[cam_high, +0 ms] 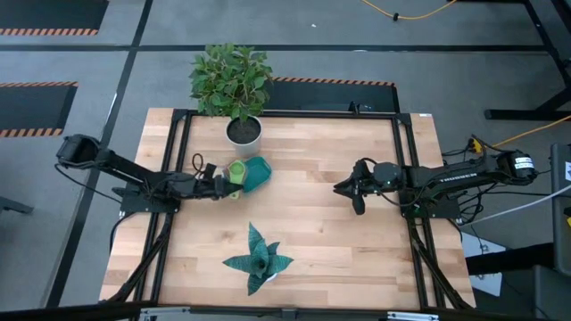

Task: Nest measuring cups in basket
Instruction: Put the stacked measuring cups into the green bin

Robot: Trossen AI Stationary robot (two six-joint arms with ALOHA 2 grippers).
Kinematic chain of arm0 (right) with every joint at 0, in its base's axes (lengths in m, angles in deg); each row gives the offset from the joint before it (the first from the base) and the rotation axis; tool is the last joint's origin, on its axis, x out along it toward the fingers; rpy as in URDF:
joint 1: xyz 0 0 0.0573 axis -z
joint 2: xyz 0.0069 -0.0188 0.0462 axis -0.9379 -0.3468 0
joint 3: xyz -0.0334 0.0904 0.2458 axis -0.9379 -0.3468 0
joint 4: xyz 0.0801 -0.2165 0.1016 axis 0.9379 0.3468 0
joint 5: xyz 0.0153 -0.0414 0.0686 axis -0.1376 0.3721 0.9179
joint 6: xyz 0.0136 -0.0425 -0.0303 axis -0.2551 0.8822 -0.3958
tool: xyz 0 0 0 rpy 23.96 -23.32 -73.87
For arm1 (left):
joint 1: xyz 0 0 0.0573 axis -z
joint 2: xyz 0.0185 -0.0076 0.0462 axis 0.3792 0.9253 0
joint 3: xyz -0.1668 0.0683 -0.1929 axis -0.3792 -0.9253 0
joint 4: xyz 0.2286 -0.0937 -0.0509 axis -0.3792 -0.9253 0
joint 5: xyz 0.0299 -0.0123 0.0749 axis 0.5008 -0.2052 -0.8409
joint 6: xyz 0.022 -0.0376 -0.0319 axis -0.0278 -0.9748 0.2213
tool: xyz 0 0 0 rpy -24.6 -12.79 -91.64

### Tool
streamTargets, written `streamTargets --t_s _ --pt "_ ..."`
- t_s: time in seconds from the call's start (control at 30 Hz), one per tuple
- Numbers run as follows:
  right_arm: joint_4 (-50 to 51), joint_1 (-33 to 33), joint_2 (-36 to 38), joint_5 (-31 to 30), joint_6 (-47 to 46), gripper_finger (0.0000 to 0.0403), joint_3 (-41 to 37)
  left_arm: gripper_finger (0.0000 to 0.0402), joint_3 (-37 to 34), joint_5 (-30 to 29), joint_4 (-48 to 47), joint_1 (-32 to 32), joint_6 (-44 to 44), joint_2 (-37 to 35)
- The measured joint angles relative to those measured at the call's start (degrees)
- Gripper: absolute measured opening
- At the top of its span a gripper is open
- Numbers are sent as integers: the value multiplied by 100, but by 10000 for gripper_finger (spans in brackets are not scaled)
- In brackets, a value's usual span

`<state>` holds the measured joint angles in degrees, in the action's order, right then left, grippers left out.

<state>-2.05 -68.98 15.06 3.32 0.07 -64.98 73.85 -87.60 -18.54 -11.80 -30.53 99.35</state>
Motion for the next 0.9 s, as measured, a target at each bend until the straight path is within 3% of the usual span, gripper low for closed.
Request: streamTargets --t_s 0.37,0.9 --pt "-16 0 0 -97 4 80 0 84 -106 144 392 -9 20 -29" --pt "-5 0 0 -291 24 80 0 91 139 180 209 164 -284 262"
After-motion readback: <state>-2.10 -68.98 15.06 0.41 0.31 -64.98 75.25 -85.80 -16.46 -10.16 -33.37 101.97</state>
